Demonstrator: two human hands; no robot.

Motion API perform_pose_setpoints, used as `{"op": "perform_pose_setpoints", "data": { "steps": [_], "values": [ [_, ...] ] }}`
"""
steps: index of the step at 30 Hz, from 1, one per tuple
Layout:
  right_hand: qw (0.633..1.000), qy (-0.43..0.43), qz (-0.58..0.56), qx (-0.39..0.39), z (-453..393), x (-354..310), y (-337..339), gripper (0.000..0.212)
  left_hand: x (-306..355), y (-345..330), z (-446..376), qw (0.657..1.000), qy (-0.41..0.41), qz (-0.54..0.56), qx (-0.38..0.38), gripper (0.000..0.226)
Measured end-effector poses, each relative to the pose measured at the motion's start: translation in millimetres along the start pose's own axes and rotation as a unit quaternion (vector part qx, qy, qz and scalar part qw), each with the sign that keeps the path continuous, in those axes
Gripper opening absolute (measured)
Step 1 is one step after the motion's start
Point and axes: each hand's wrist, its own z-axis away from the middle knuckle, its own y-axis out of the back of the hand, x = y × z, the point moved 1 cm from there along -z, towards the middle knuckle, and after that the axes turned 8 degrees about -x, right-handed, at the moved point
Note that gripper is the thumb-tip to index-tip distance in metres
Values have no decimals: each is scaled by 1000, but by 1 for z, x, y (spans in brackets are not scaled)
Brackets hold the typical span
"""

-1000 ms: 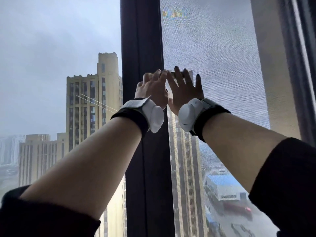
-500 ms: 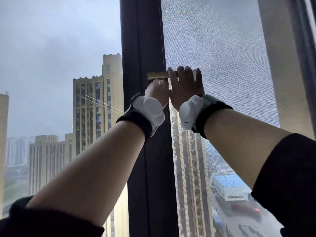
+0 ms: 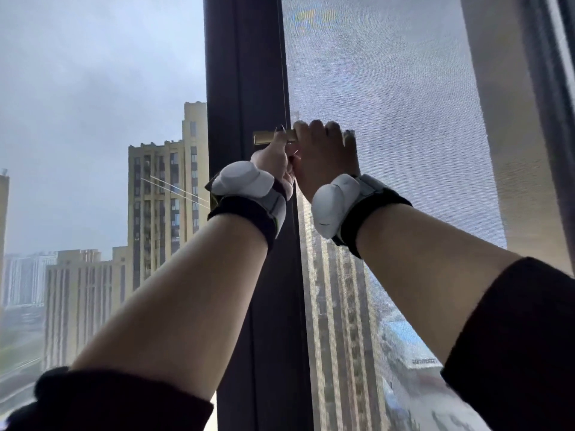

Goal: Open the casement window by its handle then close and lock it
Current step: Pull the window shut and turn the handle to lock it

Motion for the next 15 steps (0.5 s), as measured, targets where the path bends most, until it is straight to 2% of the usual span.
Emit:
{"op": "perform_pose_setpoints", "data": {
  "steps": [4, 8, 11, 15],
  "values": [
    [1000, -6, 6, 5, 1, 0, -3, 46, -2, -1, 1, 998, -23, 58, -27, 22],
    [1000, 1, -4, 25, 4, -1, -1, 67, -6, 2, -1, 995, -38, 78, -55, 25],
    [1000, 6, -1, -2, 2, 4, -3, 44, -9, 4, -8, 995, -56, 54, -62, 24],
    [1000, 14, -4, 0, 7, 6, 0, 42, -11, 7, -9, 993, -88, 48, -70, 29]
  ]
}}
